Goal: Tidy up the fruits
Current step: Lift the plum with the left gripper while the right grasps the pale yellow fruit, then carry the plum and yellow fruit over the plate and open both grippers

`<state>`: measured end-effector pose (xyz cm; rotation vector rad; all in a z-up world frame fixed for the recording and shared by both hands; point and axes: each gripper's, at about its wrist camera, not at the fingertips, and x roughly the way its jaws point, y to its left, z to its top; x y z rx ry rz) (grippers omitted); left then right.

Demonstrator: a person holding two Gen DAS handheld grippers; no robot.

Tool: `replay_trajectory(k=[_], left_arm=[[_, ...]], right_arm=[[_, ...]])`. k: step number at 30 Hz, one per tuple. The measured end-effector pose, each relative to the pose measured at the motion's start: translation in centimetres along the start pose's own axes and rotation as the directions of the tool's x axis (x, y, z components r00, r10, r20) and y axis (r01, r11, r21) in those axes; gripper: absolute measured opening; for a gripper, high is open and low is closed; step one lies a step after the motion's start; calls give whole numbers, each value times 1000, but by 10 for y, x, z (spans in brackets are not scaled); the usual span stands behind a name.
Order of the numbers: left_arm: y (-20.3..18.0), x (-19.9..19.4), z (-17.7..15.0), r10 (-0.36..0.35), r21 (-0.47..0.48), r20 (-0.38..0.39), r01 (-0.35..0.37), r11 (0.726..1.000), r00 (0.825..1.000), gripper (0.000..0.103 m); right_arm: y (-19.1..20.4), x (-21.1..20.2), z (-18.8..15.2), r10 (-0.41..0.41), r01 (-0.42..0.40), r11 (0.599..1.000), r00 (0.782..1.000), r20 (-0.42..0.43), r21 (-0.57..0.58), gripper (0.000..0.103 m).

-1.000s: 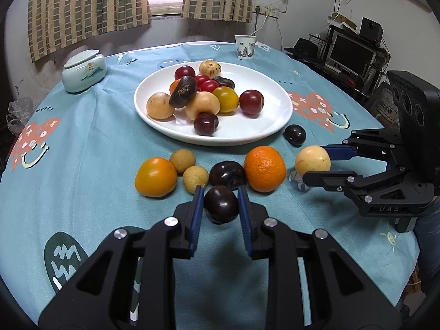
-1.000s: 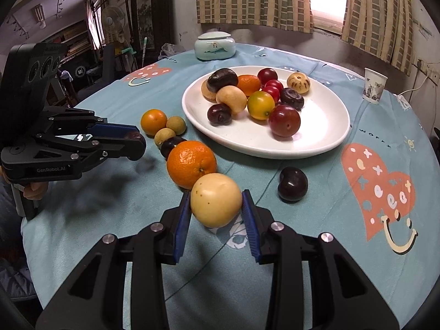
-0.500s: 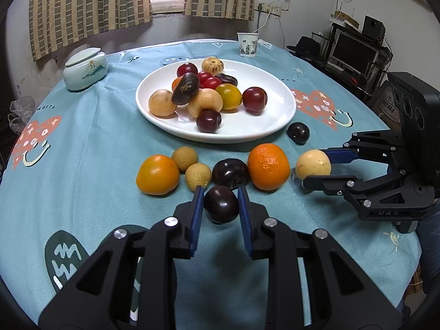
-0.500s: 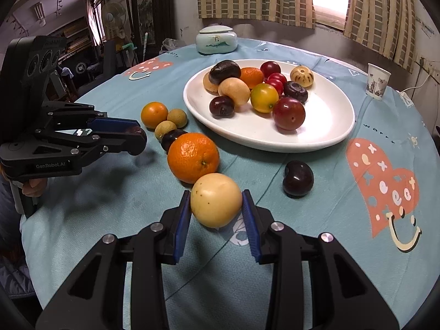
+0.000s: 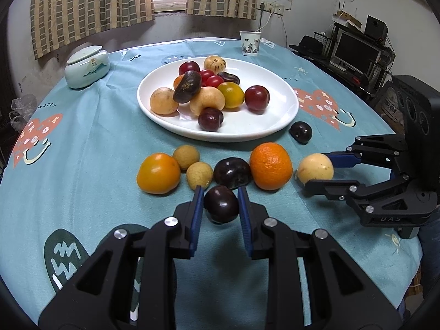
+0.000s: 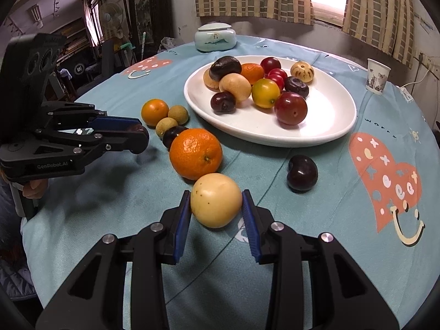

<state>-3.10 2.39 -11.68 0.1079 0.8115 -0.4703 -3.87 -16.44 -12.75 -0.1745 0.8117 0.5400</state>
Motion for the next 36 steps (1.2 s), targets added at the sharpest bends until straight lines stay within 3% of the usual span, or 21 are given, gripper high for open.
replay_trajectory(k=[12,29,32,36], left_arm=[[11,-5,-1,10,-26,17,-9,1000,1000,25],[-4,1,-5,-22,25,-10,22,999,1000,26],[-7,-2,8,-41,20,-3,41,999,999,25],[-12,-2,55,-30,18,24,30,999,999,26]], right_arm=[[-2,1,-2,-8,8,1000,1000,-4,2,37],[-10,-6,-3,-7,7,1000,1000,18,17,37],[-11,-14,2,-1,-1,1000,999,48,26,37],[-24,-29,32,-33,27,999,992,123,47,37]])
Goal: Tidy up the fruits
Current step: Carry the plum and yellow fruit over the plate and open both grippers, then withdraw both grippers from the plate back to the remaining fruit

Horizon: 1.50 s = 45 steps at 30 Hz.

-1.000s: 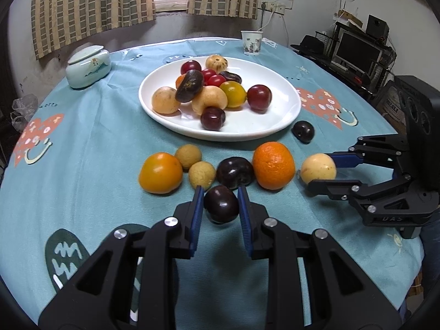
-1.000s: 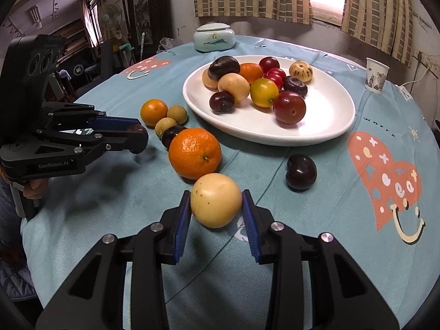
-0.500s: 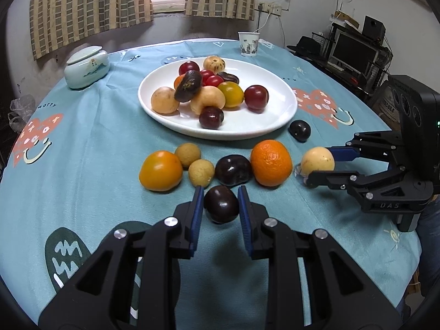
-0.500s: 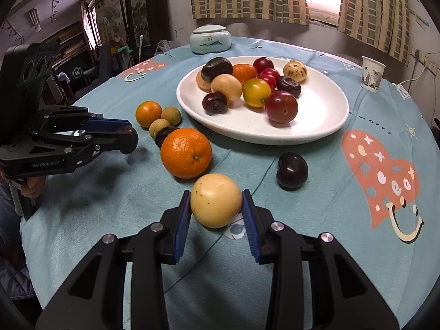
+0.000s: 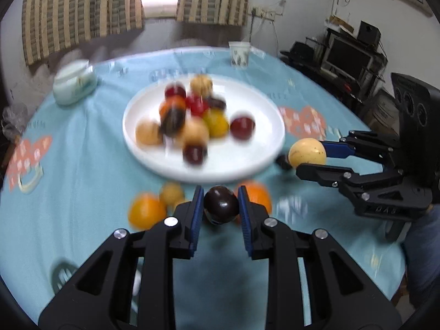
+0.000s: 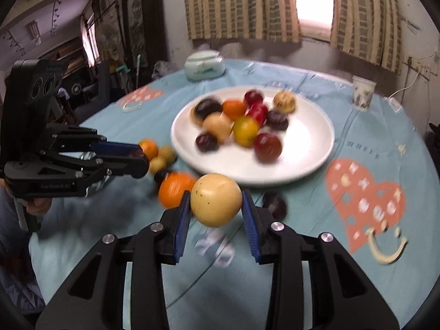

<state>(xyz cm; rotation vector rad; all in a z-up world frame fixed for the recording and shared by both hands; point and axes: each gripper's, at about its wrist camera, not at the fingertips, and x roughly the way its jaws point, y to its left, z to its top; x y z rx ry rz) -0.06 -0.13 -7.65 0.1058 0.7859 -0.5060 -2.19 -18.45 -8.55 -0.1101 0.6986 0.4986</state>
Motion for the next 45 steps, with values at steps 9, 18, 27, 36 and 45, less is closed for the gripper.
replay_trajectory(k=[9,18,27,36,45], left_arm=[[10,58,85,163,-72,0,-162,984,987,26],[24,76,93,200,-85,-7,-200,976,980,54],[16,14,58,267,-72,177,-258,963,947,79],[-11,-42,6,279,-34,349,-285,958,894,98],[2,-41,-3,323,-123,364,-298,946,874,101]], right_arm=[[-59,43,70,-134,128,983,990,38,135,37],[-76,80,84,-192,190,971,981,0,149,68],[-75,37,57,-66,39,957,994,86,286,68],[-66,-16,10,-109,33,912,980,166,409,68],[-34,-97,-4,-400,249,907,765,504,340,75]])
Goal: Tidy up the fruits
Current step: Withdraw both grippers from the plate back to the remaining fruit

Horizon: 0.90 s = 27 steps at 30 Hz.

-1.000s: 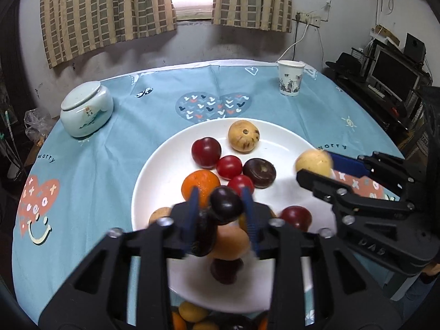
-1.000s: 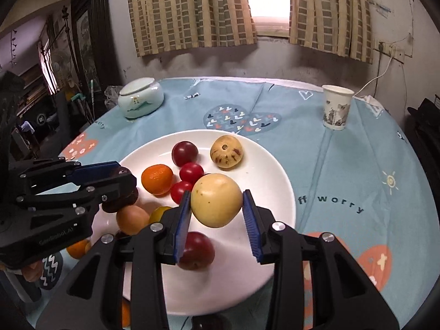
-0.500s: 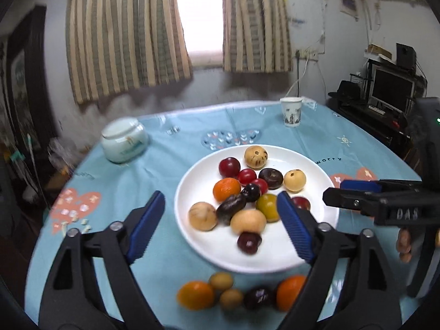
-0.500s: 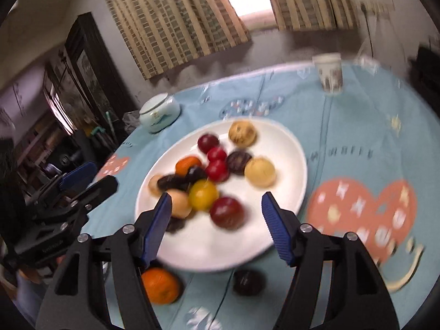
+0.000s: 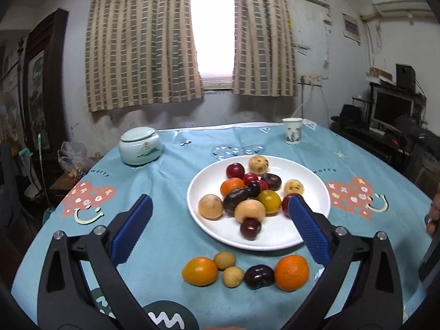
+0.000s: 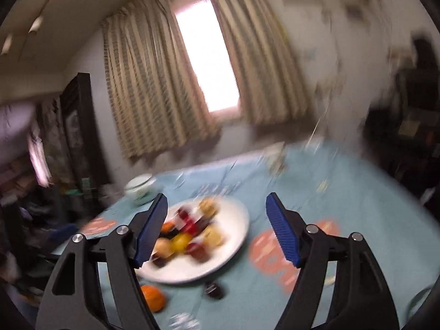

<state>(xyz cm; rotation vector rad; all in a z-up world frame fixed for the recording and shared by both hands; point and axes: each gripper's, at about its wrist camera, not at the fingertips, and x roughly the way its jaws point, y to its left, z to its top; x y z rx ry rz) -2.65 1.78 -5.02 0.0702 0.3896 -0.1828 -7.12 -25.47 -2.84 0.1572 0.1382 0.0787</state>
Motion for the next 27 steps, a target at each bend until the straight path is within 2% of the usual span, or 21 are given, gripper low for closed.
replay_trajectory(k=[1,3,6,8,9,11,13,14,16,19,21,22,24,25,26,27], left_arm=[[2,0,0,2,-8,0,-2,1000,1000,101],[5,-1,0,9,-22,5,-9,1000,1000,101],[4,-2,-1,18,-19,15,-18,1000,1000,101],[3,-3,-2,22,-10,22,-22,1000,1000,101],[3,-2,-2,26,-9,25,-26,1000,999,101],[3,-1,-3,29,-3,21,-29,1000,999,101],[3,-1,-3,30,-2,16,-30,1000,999,101],[4,-1,-4,29,-4,14,-29,1000,999,101],[5,0,-4,28,-11,10,-28,1000,1000,101],[8,0,-4,22,-18,2,-22,1000,1000,101],[11,0,-3,18,-16,-4,-18,1000,1000,101],[14,-1,-4,27,-13,-3,-27,1000,1000,101],[19,-1,-5,44,-1,-9,-44,999,999,101],[20,0,-6,48,11,-19,-48,999,999,101],[22,2,-7,53,23,-34,-52,998,998,101],[24,5,-9,50,27,-55,-49,998,997,101]], right_arm=[[12,-13,0,-56,65,993,994,97,-102,79],[21,-31,0,-84,116,985,971,225,-130,102],[16,-32,4,-23,34,998,982,189,-51,102],[6,-23,4,-3,2,1000,992,126,9,102],[1,-16,4,35,-38,999,996,79,37,102],[-3,-7,1,80,-81,994,997,18,78,102],[-4,-4,-3,105,-104,990,995,3,95,102],[-3,2,-5,128,-124,987,991,-42,99,102],[0,13,-12,170,-156,980,978,-123,121,102],[9,32,-28,238,-201,966,935,-262,160,102],[18,40,-36,236,-204,970,913,-332,129,102],[24,43,-40,218,-198,976,905,-366,93,99],[34,48,-52,171,-186,983,882,-440,10,87],[38,52,-60,128,-169,985,868,-479,-43,78],[41,57,-67,94,-158,984,856,-509,-84,63],[46,64,-77,46,-148,979,826,-562,-139,52]])
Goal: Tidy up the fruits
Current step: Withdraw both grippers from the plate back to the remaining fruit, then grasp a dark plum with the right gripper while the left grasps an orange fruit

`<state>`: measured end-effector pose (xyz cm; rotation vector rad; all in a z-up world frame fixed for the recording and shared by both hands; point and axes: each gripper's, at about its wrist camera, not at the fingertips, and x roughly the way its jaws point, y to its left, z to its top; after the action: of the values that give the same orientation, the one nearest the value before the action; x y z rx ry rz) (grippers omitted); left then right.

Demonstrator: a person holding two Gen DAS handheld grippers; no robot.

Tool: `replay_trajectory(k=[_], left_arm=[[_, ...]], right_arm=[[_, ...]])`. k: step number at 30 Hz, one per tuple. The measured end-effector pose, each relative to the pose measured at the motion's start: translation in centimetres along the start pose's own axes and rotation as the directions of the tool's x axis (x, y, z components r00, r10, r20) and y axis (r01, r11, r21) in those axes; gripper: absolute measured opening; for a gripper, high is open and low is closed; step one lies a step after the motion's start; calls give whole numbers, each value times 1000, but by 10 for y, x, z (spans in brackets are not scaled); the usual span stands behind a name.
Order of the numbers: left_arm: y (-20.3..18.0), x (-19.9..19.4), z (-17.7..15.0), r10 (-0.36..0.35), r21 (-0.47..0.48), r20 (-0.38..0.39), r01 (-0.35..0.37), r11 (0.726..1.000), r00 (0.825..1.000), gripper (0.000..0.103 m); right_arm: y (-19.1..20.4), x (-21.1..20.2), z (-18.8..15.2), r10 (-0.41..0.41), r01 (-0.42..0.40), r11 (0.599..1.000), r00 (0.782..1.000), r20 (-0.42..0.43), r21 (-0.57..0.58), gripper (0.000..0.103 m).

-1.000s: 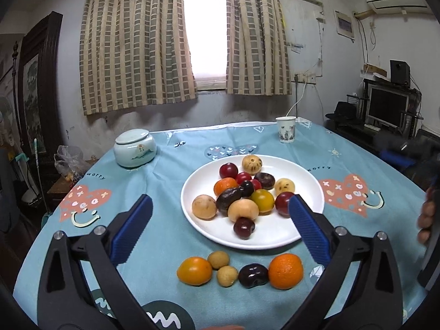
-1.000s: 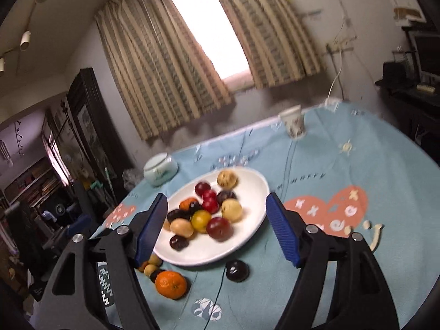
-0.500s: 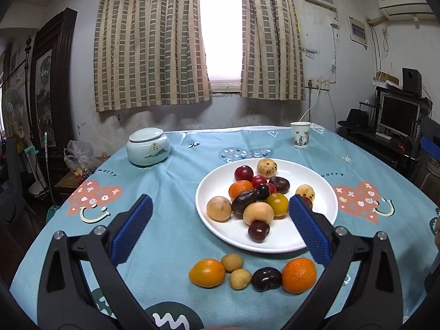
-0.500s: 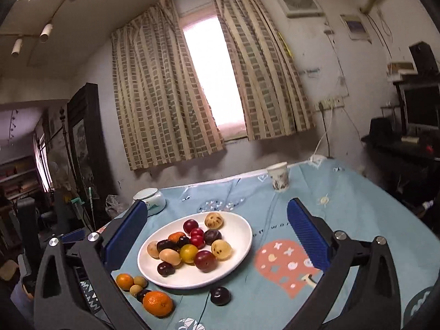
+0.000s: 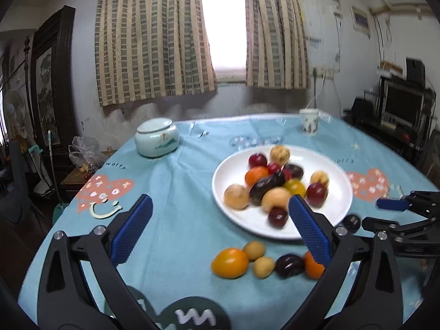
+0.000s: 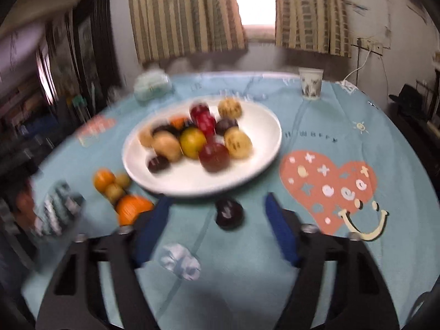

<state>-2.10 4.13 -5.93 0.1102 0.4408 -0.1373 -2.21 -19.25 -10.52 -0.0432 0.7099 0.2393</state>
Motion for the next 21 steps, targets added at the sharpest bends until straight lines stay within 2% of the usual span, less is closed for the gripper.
replay_trajectory(k=[1,4,7,9,12,14,16,18,20,21], left_arm=[[1,1,0,-11,-3,-13,11,1000,1000,101],[4,10,-2,-50,-24,-83,48,999,995,100],[9,16,-4,-99,-61,-130,92,994,986,100],[11,18,-5,-150,-87,-147,138,987,978,100],[6,22,-10,-224,-103,-194,208,973,955,100],[-2,25,-14,-283,-101,-243,266,959,928,99],[-8,27,-18,-324,-102,-291,308,946,900,94],[-3,29,-18,-325,-125,-306,300,946,895,87],[15,32,-17,-321,-195,-302,271,943,898,77],[30,39,-19,-327,-262,-318,249,932,890,73]], right_arm=[[2,6,-3,-18,17,1000,999,-35,-18,39],[3,18,-10,-87,82,995,993,-74,-59,36],[-4,25,-10,-64,63,998,995,-74,-20,36],[-9,37,-5,-29,29,1000,994,-107,1,36],[-11,47,-2,9,-7,1000,989,-150,14,36],[-6,43,-4,7,-10,1000,989,-147,-15,27],[-4,38,-6,-14,9,999,989,-145,-35,27],[-7,36,-7,-10,6,1000,989,-147,-26,27],[-11,31,-6,3,-4,1000,991,-132,-9,27],[-12,30,-6,6,-7,1000,992,-127,-4,27]])
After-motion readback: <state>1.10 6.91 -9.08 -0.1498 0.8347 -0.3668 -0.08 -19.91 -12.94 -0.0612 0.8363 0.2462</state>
